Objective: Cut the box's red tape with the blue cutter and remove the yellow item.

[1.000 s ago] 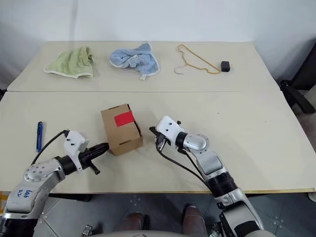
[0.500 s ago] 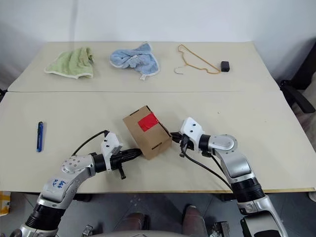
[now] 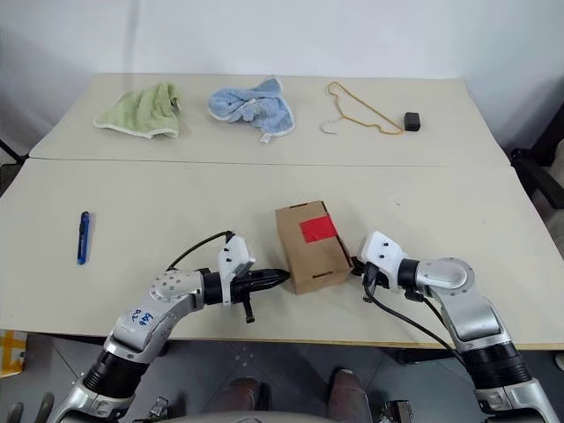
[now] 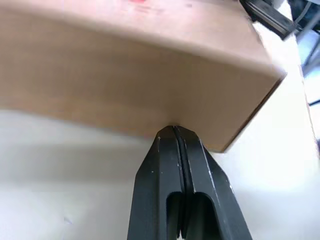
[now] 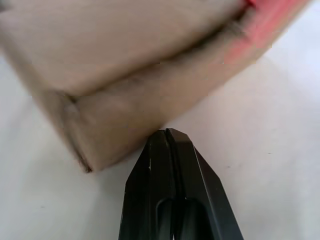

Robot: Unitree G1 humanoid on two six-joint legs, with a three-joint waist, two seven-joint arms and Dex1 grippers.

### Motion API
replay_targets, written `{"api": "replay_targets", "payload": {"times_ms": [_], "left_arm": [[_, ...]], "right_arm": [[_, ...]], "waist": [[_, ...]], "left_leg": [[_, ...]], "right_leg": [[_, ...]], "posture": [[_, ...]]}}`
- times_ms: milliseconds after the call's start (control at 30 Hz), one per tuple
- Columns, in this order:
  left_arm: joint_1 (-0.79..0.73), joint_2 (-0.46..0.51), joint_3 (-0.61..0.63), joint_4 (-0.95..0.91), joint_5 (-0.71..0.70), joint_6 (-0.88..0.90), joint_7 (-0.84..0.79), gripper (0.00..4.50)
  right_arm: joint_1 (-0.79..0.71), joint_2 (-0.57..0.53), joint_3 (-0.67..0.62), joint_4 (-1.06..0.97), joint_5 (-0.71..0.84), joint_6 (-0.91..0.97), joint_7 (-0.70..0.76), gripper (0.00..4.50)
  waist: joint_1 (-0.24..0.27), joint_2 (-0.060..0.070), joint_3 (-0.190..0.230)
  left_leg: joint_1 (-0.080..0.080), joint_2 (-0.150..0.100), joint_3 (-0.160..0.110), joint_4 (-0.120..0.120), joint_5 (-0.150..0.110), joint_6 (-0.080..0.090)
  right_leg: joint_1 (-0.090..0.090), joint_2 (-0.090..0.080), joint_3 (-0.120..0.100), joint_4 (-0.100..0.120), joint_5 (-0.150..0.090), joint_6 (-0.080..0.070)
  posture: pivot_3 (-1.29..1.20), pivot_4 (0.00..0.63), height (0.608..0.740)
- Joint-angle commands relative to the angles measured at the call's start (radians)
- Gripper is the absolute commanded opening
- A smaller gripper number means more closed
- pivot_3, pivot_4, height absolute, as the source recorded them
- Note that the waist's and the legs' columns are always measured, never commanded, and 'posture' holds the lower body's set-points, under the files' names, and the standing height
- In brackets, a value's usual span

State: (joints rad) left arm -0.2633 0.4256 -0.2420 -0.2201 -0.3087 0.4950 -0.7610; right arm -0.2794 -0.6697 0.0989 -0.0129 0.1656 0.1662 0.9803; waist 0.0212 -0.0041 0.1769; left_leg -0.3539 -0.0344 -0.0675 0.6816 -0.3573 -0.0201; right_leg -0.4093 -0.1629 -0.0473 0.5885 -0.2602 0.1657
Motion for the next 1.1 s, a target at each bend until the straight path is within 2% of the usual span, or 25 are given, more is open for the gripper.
{"api": "replay_targets", "payload": {"times_ms": [33, 267, 367, 433, 533, 633, 700, 800, 900, 967, 1100], "left_arm": [[0.013, 0.029, 0.032, -0.023, -0.019, 0.002, -0.026, 0.00], [0.025, 0.052, 0.084, 0.005, -0.019, -0.017, -0.032, 0.00], [0.072, 0.094, 0.182, -0.038, -0.056, -0.023, -0.044, 0.00], [0.129, 0.128, 0.292, -0.087, -0.111, -0.044, -0.063, 0.00], [0.252, 0.197, 0.544, -0.129, -0.187, -0.097, -0.094, 0.58], [0.386, 0.242, 0.798, -0.103, -0.224, -0.128, -0.102, 1.52], [0.491, 0.238, 0.960, -0.062, -0.249, -0.141, -0.100, 2.08], [0.617, 0.179, 1.111, -0.021, -0.283, -0.151, -0.070, 2.98], [0.700, 0.089, 1.270, 0.079, -0.288, -0.215, 0.021, 3.95], [0.726, 0.056, 1.317, 0.109, -0.295, -0.238, 0.060, 4.48], [0.780, 0.012, 1.373, 0.121, -0.328, -0.240, 0.109, 4.48]], "right_arm": [[-0.024, 0.005, -0.012, 0.037, -0.015, -0.033, -0.018, 0.02], [-0.086, 0.031, -0.001, 0.129, -0.056, -0.101, -0.058, 0.02], [-0.080, 0.003, -0.022, 0.132, -0.054, -0.122, -0.044, 0.02], [-0.059, -0.015, -0.075, 0.102, 0.017, -0.100, -0.013, 0.02], [-0.010, -0.032, -0.184, 0.020, 0.211, -0.043, 0.090, 0.59], [0.023, -0.051, -0.249, -0.069, 0.315, 0.027, 0.113, 1.63], [0.041, -0.054, -0.272, -0.157, 0.375, 0.084, 0.106, 2.23], [0.081, -0.002, -0.300, -0.272, 0.519, 0.081, 0.161, 3.25], [0.096, 0.048, -0.261, -0.354, 0.564, 0.081, 0.166, 4.34], [0.092, 0.069, -0.239, -0.376, 0.573, 0.071, 0.184, 4.50], [0.062, 0.109, -0.223, -0.385, 0.555, -0.001, 0.204, 4.50]], "waist": [[0.000, 0.000, 0.000], [-0.001, 0.000, 0.000], [-0.001, 0.000, 0.000], [-0.002, 0.000, 0.000], [-0.003, 0.001, 0.001], [-0.008, 0.002, 0.001], [-0.018, 0.002, 0.001], [-0.020, 0.002, 0.001], [-0.019, 0.001, 0.001], [-0.019, -0.001, 0.002], [-0.002, -0.004, 0.000]], "left_leg": [[0.000, 0.000, 0.000, 0.000, 0.000, 0.000], [0.000, 0.000, 0.000, 0.000, 0.000, 0.000], [0.000, 0.000, 0.000, 0.000, 0.000, 0.000], [-0.001, 0.000, 0.000, 0.000, 0.000, 0.000], [-0.002, 0.001, -0.001, -0.001, 0.000, 0.000], [-0.002, 0.002, -0.001, -0.001, -0.001, -0.001], [-0.001, 0.003, 0.000, -0.001, -0.002, -0.001], [-0.001, 0.004, 0.000, -0.002, -0.004, 0.000], [0.000, 0.004, 0.000, -0.001, -0.006, 0.002], [0.000, 0.004, 0.000, -0.001, -0.007, 0.002], [0.000, 0.004, 0.000, 0.000, -0.007, 0.002]], "right_leg": [[0.000, 0.000, 0.000, 0.000, 0.000, 0.000], [0.000, 0.000, 0.000, 0.000, 0.000, 0.000], [0.000, 0.000, 0.000, 0.000, 0.000, 0.000], [-0.001, 0.000, 0.000, 0.000, 0.000, 0.000], [-0.001, 0.000, -0.001, -0.002, 0.000, 0.000], [-0.001, 0.000, -0.001, -0.003, 0.000, 0.000], [-0.001, 0.000, -0.001, -0.003, 0.000, 0.000], [0.000, 0.001, -0.002, -0.004, -0.001, -0.002], [0.001, 0.001, -0.002, -0.004, -0.001, -0.002], [0.001, 0.001, -0.002, -0.005, -0.001, -0.002], [0.001, 0.001, -0.002, -0.006, -0.001, -0.002]], "posture": [[0.00, 0.150, 0.740], [0.00, 0.150, 0.740], [0.00, 0.150, 0.740], [0.00, 0.150, 0.740], [0.00, 0.150, 0.740], [0.00, 0.150, 0.740], [0.00, 0.150, 0.740], [0.00, 0.150, 0.740], [0.00, 0.150, 0.740], [0.00, 0.150, 0.740], [0.00, 0.150, 0.740]]}}
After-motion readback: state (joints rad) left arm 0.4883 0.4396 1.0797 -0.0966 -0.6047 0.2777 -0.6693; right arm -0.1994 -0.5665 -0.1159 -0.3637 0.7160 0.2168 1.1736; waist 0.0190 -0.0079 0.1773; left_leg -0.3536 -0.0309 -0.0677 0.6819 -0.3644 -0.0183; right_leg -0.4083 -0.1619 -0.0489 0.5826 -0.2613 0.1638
